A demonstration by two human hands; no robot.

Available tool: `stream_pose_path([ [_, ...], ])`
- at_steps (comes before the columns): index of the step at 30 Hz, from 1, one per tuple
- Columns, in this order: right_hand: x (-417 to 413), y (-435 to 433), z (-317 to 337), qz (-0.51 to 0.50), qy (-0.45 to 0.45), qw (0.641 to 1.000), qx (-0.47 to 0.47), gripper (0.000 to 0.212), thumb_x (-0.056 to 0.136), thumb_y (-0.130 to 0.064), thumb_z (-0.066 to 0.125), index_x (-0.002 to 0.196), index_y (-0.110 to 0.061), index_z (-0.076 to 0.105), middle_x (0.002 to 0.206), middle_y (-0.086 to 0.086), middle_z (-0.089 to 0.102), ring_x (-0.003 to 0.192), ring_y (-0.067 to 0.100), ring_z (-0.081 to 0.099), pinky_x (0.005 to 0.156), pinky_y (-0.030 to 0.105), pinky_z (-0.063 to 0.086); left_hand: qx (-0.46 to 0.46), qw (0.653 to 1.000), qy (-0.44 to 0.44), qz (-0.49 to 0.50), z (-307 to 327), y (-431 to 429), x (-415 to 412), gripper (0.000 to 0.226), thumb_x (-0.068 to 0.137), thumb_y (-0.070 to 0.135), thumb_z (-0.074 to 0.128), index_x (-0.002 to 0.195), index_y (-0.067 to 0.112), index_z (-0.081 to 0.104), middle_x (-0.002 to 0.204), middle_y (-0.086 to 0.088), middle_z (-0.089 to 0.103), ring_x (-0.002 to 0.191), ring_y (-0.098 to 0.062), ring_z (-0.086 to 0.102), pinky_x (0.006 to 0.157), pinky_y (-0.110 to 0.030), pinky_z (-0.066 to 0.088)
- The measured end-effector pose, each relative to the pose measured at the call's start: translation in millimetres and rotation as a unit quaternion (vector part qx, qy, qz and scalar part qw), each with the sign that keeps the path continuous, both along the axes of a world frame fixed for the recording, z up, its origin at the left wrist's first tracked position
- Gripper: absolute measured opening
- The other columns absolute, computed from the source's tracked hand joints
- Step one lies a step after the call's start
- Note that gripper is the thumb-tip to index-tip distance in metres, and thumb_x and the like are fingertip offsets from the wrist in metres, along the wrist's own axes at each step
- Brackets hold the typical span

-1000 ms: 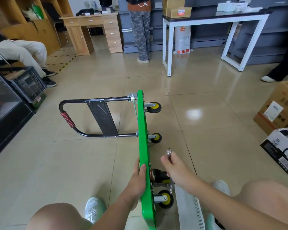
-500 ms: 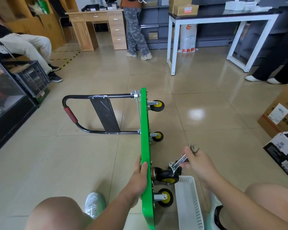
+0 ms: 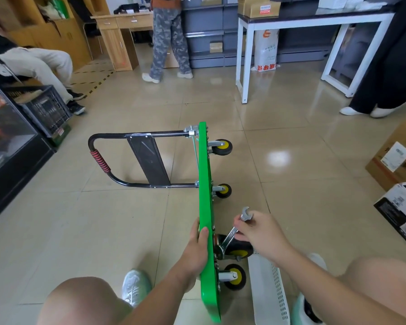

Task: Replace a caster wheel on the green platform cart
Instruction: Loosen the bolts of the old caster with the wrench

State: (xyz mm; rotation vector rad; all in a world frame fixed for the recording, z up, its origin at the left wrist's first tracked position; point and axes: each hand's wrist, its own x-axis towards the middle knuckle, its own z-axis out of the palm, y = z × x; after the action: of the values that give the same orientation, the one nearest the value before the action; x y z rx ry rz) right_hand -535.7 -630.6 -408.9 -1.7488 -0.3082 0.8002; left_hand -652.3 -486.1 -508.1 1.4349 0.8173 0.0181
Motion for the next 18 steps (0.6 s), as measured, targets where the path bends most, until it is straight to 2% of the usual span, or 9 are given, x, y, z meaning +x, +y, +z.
stream_pose_path([
  [6, 10.1, 12.0, 15.5, 0.100, -0.014, 0.995, -0.014, 0.008, 0.089, -0.009, 0.073, 0.098, -0.008, 0.073, 0.094, 0.006, 0.076, 0.084, 0.013, 0.076, 0.072, 0.019, 0.059, -0.002, 1.000, -0.007, -0.005, -2.6, 1.9, -0.1, 0.044, 0.095, 0.070, 0.030, 0.137, 0.080, 0.024, 0.147, 0.007, 0.054, 0.128, -0.023, 0.058, 0.109, -0.057, 0.047],
  [10, 18.1, 22.8, 19.6, 0.157, -0.035, 0.987, -0.027, 0.004, 0.090, -0.011, 0.073, 0.094, -0.008, 0.073, 0.079, -0.003, 0.075, 0.076, 0.008, 0.075, 0.069, 0.018, 0.057, -0.005, 1.000, 0.000, -0.007, 0.0, 0.9, -0.2, 0.042, 0.098, 0.069, 0.029, 0.138, 0.079, 0.023, 0.145, 0.006, 0.055, 0.126, -0.023, 0.059, 0.108, -0.056, 0.047],
  [13, 22.9, 33.0, 17.8, 0.192, -0.072, 0.977, -0.051, 0.004, 0.091, -0.019, 0.073, 0.092, -0.015, 0.074, 0.079, -0.010, 0.077, 0.080, 0.009, 0.076, 0.076, 0.026, 0.061, -0.005, 1.000, -0.002, -0.007, 2.0, 0.9, -1.0, 0.040, 0.101, 0.067, 0.028, 0.139, 0.078, 0.024, 0.144, 0.006, 0.056, 0.126, -0.022, 0.059, 0.109, -0.056, 0.047],
  [16, 25.9, 43.7, 11.4, 0.206, -0.088, 0.973, -0.058, 0.010, 0.091, -0.023, 0.073, 0.093, -0.014, 0.076, 0.090, -0.005, 0.078, 0.083, 0.014, 0.076, 0.084, 0.037, 0.062, -0.001, 1.000, -0.006, -0.007, 4.5, 1.3, -0.6, 0.040, 0.107, 0.060, 0.027, 0.145, 0.072, 0.021, 0.144, 0.008, 0.056, 0.126, -0.019, 0.060, 0.110, -0.053, 0.048],
  [18, 24.9, 50.4, 8.7, 0.219, -0.110, 0.967, -0.074, 0.013, 0.091, -0.024, 0.072, 0.095, -0.013, 0.076, 0.094, -0.002, 0.078, 0.080, 0.014, 0.076, 0.083, 0.038, 0.062, -0.001, 1.000, -0.004, -0.008, 6.1, 1.4, -0.7, 0.041, 0.108, 0.059, 0.026, 0.146, 0.071, 0.020, 0.145, 0.008, 0.055, 0.126, -0.018, 0.059, 0.110, -0.053, 0.047],
])
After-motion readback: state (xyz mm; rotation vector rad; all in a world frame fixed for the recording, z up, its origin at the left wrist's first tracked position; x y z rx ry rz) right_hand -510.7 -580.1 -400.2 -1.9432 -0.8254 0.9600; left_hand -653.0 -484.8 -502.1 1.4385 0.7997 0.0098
